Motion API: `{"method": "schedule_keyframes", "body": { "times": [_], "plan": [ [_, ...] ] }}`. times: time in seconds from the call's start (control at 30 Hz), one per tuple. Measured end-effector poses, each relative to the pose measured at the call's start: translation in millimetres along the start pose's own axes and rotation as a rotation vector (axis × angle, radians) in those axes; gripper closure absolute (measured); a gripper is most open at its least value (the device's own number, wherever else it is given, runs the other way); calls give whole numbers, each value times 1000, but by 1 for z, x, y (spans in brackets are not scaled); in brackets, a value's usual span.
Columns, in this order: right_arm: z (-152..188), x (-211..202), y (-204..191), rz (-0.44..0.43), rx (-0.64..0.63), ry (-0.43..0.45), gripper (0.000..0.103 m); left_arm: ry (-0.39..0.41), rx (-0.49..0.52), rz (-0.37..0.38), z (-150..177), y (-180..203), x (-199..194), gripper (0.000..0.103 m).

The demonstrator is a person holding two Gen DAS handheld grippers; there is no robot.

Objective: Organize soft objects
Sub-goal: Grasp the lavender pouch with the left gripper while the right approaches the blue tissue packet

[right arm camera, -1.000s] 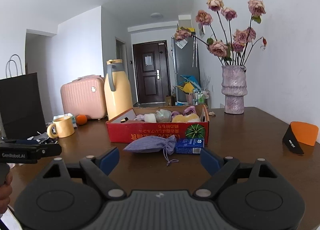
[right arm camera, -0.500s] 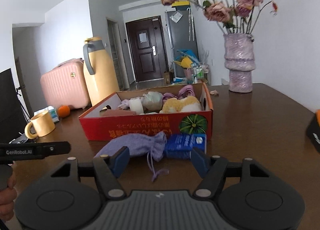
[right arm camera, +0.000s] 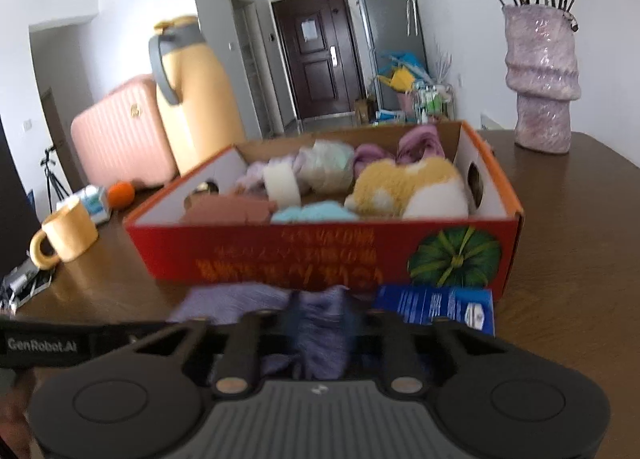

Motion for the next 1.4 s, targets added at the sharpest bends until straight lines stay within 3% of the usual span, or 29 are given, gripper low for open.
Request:
{"method": "schedule_keyframes", "body": {
  "times": [0.17,0.33,0.37,0.47,0.53,0.6,0.67,0.73,0.8,0.87,0.93,1.07,1.3,1.33,1.37,1.4],
  "plan": [
    [23,-49,-10,-74,-33,4,96,-50,21,40,30,12,-35,94],
    [54,-95,-11,-133,-10,-33,96,-72,74,11,59,20,-61,91],
    [57,-101,-12,-138,-15,-35,96,-66,82,3,60,20,-64,88],
    [61,-114,-10,-136,-15,-25,92,-35,98,-25,59,21,-71,57],
    [62,-115,-5,-97,-1,-21,90,18,140,-54,56,25,-78,51],
    [62,-117,1,-67,18,-14,88,36,196,-55,53,32,-79,35],
    [62,-119,6,-62,33,-11,83,17,201,-27,52,36,-74,33],
    [62,-122,10,-51,36,1,81,26,233,-48,51,44,-71,29],
    [60,-123,18,-21,42,14,76,67,362,-55,49,59,-72,12],
    [57,-121,28,11,58,21,73,49,500,25,47,72,-66,10],
    [54,-120,38,39,75,25,72,-34,559,56,44,77,-53,10],
    [55,-120,54,63,116,30,69,-123,515,15,40,72,-25,8],
    [46,-100,62,70,97,26,66,-123,460,-69,58,65,-4,7],
    [41,-96,61,72,86,39,58,-120,441,-72,59,61,-5,7],
    [36,-91,60,75,76,53,42,-120,416,-70,59,57,-6,7],
    [31,-84,58,92,57,68,33,-122,377,-69,60,53,-6,7]
  ]
}}
Point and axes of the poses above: each gripper's, at about its wrist camera, not at the fingertips, and x roughly the way its jaws point, y to its right, z to its underside, the point moved 5 cm from there along x, roughly the way its jaws point, and after that the axes turned 15 degrees about z, right-handed, at the moved point
